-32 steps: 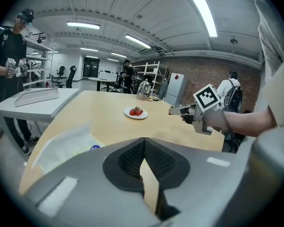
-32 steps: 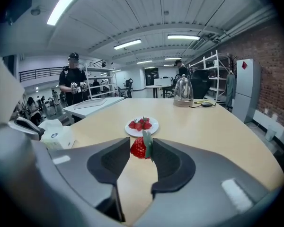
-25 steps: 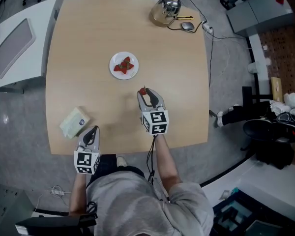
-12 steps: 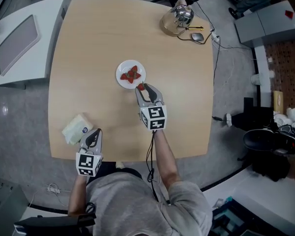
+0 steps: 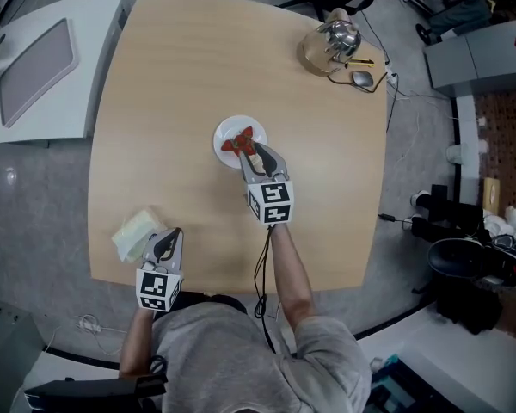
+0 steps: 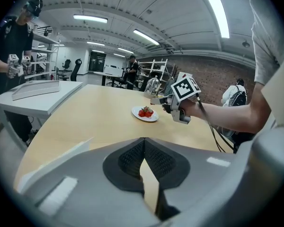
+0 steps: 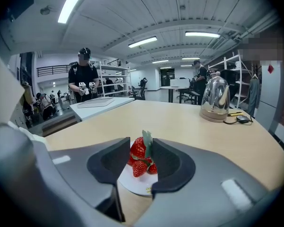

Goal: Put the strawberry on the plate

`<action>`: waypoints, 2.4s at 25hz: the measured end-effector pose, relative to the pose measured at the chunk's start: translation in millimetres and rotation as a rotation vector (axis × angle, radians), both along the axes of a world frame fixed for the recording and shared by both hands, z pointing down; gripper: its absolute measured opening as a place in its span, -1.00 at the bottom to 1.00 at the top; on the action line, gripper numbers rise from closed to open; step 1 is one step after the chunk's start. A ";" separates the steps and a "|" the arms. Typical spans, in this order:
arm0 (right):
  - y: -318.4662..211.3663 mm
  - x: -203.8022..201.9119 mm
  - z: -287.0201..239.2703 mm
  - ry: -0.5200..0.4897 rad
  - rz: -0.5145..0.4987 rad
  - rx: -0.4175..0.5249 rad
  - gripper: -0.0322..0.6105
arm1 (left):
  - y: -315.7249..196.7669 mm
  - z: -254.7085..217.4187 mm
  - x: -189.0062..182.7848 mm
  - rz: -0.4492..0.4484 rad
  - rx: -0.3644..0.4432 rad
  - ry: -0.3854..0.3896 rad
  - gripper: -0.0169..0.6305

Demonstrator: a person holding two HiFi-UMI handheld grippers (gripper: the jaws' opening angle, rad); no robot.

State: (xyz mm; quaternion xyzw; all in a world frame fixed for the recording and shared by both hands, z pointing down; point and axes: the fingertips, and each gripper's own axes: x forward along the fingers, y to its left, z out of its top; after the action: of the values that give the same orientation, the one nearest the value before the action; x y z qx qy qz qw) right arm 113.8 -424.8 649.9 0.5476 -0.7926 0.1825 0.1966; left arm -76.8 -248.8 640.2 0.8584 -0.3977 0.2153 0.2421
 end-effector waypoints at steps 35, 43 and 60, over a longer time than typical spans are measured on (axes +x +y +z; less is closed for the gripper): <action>-46.8 -15.7 40.3 0.038 -0.050 -0.076 -0.41 | -26.2 14.7 -3.4 -0.046 -0.050 0.008 -0.89; -48.1 -14.9 43.8 0.045 -0.043 -0.081 -0.40 | -28.2 15.1 -3.5 -0.049 -0.049 0.007 -0.89; -48.6 -13.3 39.9 0.025 -0.035 -0.063 -0.33 | -26.2 15.8 -3.9 -0.053 -0.044 0.002 -0.89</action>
State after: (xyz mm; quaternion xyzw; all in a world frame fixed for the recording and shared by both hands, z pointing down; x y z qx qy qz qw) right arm 100.6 -473.5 689.8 0.5292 -0.7935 0.1971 0.2269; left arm -80.7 -274.9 656.0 0.8423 -0.4150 0.2167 0.2671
